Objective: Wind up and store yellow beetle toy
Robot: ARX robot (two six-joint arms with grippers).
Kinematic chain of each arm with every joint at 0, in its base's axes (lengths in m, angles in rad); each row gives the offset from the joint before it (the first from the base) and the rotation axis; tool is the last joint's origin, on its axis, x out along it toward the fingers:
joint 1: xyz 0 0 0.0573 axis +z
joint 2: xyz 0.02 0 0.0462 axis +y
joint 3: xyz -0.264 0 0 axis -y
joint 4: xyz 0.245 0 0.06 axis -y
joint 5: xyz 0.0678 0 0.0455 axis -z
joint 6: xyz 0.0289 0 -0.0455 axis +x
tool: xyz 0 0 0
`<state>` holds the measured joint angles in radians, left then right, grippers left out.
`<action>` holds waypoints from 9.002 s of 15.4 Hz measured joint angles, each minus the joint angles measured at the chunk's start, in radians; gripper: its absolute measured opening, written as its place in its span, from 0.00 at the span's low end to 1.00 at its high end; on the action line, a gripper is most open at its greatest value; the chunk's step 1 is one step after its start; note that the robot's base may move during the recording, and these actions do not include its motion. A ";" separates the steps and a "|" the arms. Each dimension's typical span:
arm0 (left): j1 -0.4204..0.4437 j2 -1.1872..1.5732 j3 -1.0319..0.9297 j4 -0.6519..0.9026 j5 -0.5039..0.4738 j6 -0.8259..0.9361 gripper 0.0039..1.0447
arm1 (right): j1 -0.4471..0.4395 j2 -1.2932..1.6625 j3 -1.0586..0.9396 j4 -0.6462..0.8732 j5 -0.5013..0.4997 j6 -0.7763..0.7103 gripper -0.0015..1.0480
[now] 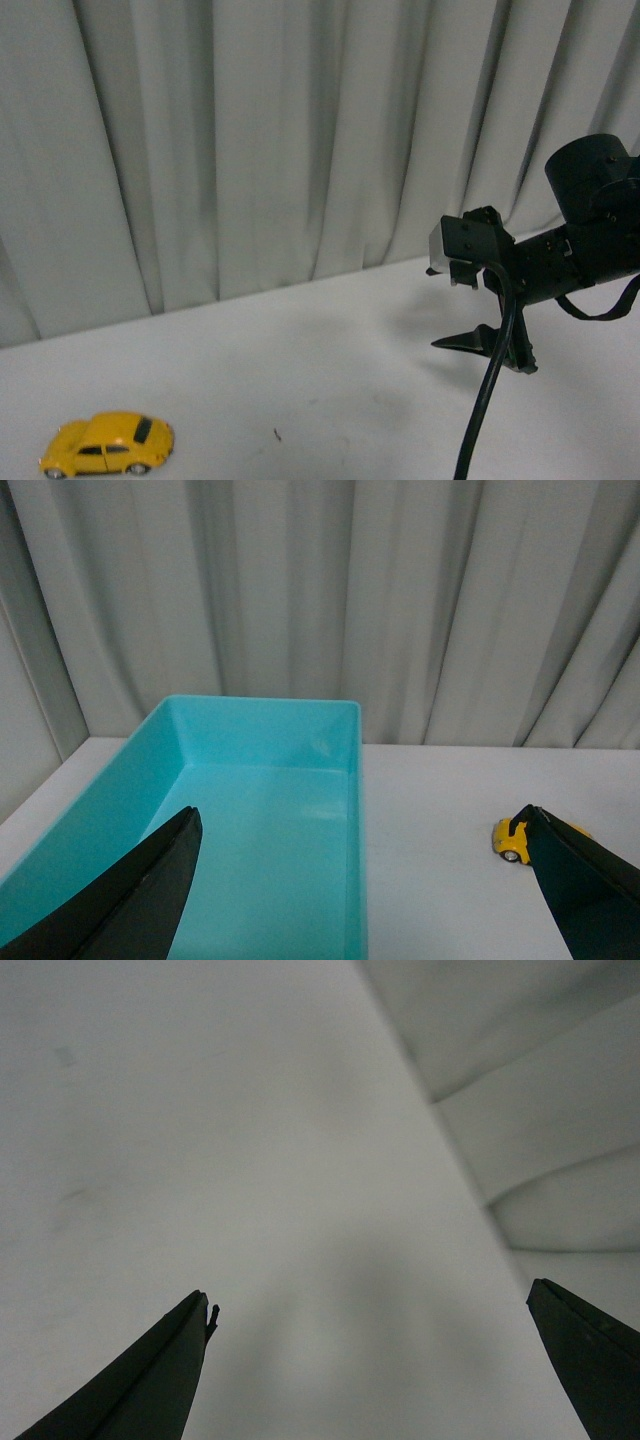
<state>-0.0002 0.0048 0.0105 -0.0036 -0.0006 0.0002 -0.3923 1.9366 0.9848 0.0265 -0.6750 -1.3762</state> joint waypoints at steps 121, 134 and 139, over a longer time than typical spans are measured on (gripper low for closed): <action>-0.542 2.412 1.820 -0.730 -0.179 1.173 0.94 | 0.392 -1.934 -0.974 -0.030 0.676 1.362 0.94; -0.550 2.469 1.867 -0.714 -0.175 1.135 0.45 | 0.392 -1.934 -0.974 -0.030 0.676 1.362 0.94; -0.550 2.398 1.878 -0.756 0.002 1.281 0.45 | 0.392 -1.934 -0.974 -0.030 0.676 1.362 0.94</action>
<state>-0.5503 2.4031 1.8881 -0.7601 0.0013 1.2812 -0.0002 0.0025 0.0109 -0.0036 0.0006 -0.0143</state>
